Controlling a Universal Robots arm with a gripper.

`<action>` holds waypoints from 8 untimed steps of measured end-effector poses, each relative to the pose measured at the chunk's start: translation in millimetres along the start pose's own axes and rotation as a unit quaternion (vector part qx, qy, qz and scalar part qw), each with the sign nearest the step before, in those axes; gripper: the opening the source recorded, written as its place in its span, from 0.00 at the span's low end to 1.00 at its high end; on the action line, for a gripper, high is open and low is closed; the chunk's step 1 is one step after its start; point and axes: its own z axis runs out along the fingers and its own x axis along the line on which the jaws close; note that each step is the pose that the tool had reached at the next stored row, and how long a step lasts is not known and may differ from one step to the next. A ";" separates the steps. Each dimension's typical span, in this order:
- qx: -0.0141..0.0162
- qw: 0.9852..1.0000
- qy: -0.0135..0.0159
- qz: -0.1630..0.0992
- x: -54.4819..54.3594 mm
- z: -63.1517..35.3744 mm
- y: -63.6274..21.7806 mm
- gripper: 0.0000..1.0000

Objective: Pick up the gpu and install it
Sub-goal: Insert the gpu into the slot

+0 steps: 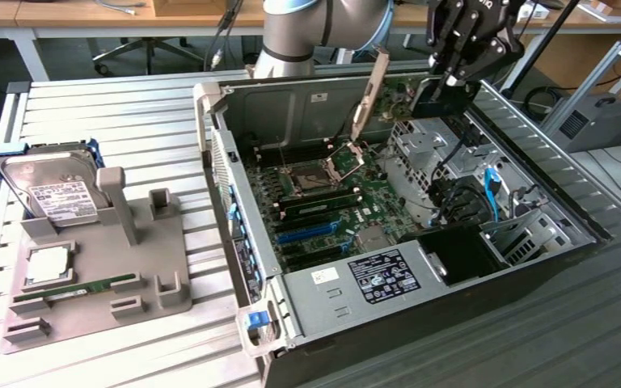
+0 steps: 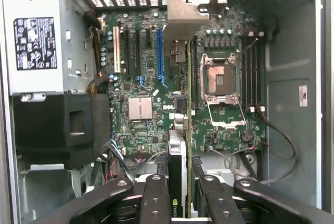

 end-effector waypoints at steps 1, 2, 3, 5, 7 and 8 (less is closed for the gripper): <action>0.000 1.000 0.001 -0.016 0.0 0.0 0.0 0.27; 0.000 1.000 0.001 -0.023 0.0 0.1 0.0 0.27; -0.001 0.999 0.002 -0.032 0.0 0.1 0.0 0.27; -0.001 0.999 0.002 -0.044 0.0 0.1 0.0 0.27; -0.001 0.999 0.002 -0.046 0.0 0.1 0.0 0.27; -0.001 0.999 0.002 -0.046 0.0 0.1 0.0 0.27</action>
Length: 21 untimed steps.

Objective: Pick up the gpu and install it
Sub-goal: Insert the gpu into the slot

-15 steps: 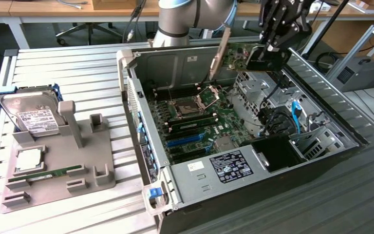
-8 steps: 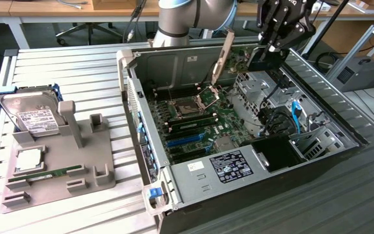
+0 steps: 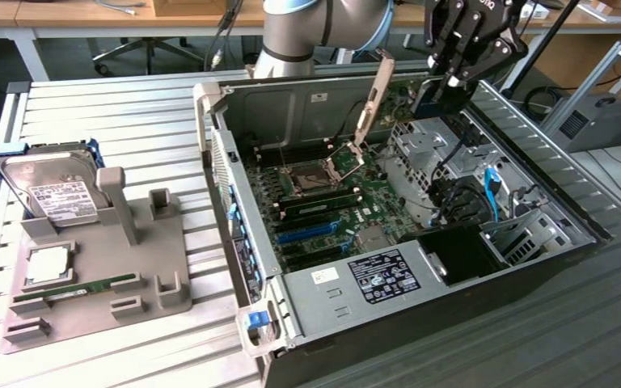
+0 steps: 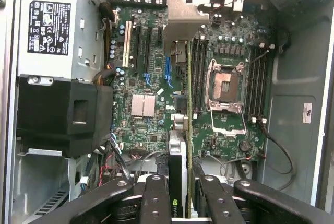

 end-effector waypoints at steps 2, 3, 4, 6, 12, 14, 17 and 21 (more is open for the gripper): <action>0.001 1.000 0.000 0.000 -0.1 0.2 0.2 0.27; 0.003 1.000 0.000 0.000 -0.2 0.6 0.7 0.27; 0.006 1.000 0.000 0.000 -0.3 0.9 1.4 0.27; 0.012 1.000 0.001 0.000 -0.5 1.7 3.8 0.27; 0.013 0.999 0.000 0.035 -0.9 3.7 7.4 0.27; 0.013 0.999 0.000 0.035 -0.9 3.8 7.4 0.27; 0.013 0.999 0.000 0.035 -0.9 3.9 7.5 0.27; 0.013 0.999 0.000 0.038 -0.8 9.8 7.3 0.27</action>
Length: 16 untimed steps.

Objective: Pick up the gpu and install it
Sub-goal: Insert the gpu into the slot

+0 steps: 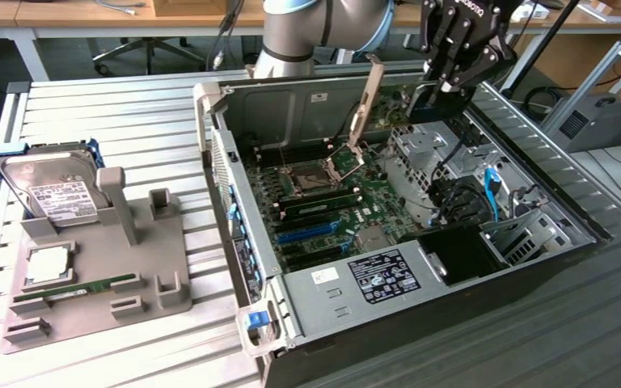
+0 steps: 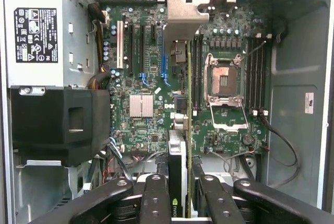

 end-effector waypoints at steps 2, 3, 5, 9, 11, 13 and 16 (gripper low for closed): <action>0.000 1.000 0.000 0.002 0.1 3.8 0.0 0.27; 0.000 1.000 0.000 0.003 0.1 5.5 0.0 0.27; 0.000 1.000 0.000 0.005 0.1 9.3 -0.1 0.27; 0.000 1.000 0.000 0.012 0.2 19.8 -0.2 0.27; 0.000 1.000 0.000 0.014 0.3 22.5 -0.2 0.27; 0.000 1.000 0.000 0.015 0.3 24.6 -0.2 0.27; 0.000 1.000 0.000 0.016 0.3 27.7 -0.2 0.27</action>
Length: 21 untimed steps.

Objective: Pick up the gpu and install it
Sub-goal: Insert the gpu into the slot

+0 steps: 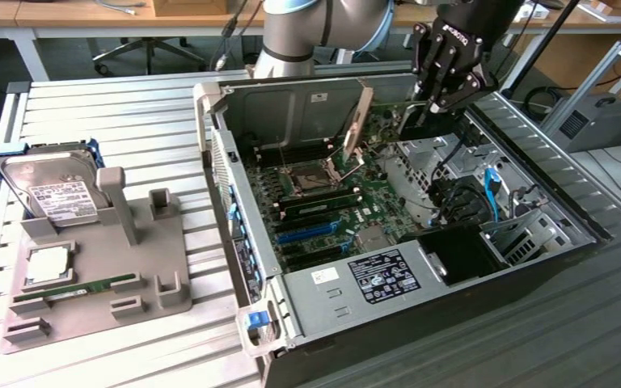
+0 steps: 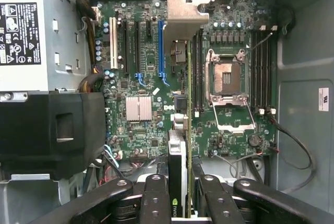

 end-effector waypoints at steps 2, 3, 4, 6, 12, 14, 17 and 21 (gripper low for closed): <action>0.000 1.000 0.000 0.000 0.0 1.4 0.3 0.27; 0.000 1.000 0.000 0.000 0.0 1.9 0.6 0.27; 0.000 1.000 0.000 0.000 0.1 2.0 1.4 0.27; 0.000 1.000 0.000 0.000 0.1 2.1 1.6 0.27; 0.000 1.000 0.000 0.000 0.3 2.3 13.5 0.27; 0.000 1.000 0.000 0.000 0.4 2.4 22.0 0.27; 0.000 1.000 0.000 0.000 0.4 2.5 35.3 0.27; 0.000 1.000 0.000 0.000 0.4 2.8 47.3 0.27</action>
